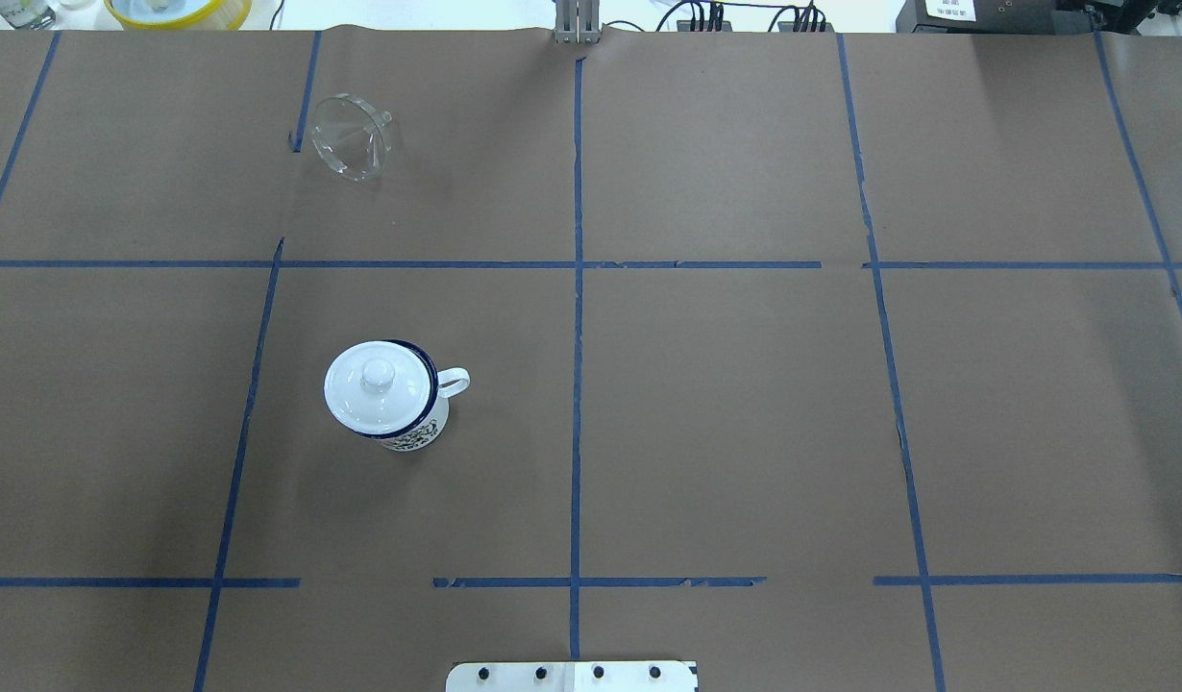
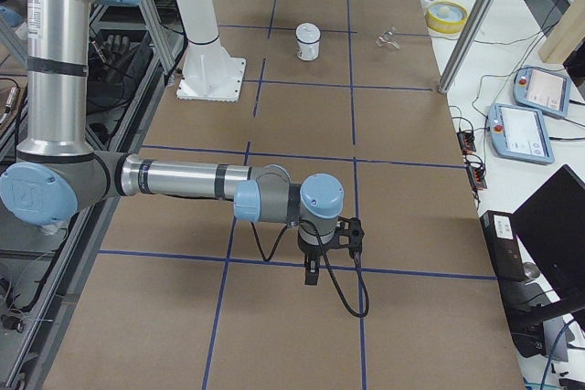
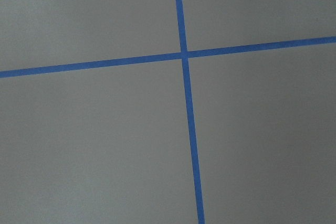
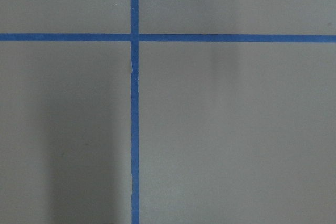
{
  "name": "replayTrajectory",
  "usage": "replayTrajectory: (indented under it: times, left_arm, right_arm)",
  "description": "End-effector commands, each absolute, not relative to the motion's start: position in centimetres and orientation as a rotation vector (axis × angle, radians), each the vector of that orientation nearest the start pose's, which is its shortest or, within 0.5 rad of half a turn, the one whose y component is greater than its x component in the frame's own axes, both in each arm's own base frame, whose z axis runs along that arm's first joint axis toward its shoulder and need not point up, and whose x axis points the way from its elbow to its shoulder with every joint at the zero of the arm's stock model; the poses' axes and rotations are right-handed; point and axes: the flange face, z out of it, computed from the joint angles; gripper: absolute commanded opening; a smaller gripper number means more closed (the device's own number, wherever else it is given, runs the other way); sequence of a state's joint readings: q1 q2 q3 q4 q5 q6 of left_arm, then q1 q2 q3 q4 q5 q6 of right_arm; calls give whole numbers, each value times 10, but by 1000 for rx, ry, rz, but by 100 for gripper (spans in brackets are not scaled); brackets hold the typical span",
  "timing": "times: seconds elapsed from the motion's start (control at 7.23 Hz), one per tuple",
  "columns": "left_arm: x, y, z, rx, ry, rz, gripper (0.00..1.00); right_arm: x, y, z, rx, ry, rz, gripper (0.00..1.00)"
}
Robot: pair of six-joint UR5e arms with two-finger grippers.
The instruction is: Place funnel on cup
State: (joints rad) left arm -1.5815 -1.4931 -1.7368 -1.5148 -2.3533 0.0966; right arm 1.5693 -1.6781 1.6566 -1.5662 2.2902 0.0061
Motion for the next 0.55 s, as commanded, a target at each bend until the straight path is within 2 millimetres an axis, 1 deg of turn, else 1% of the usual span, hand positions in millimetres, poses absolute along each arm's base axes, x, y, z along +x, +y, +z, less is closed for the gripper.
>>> replayTrajectory:
  times: [0.0, 0.28, 0.41]
  left_arm:
    - [-68, -460, 615, 83, 778, 98, 100]
    - [-68, -457, 609, 91, 777, 102, 100]
    - [-67, -462, 604, 101, 775, 106, 100]
  right_arm:
    - [67, -445, 670, -19, -719, 10, 100]
    - [67, -445, 670, -19, -719, 10, 100]
    - [67, -445, 670, -19, -719, 10, 100]
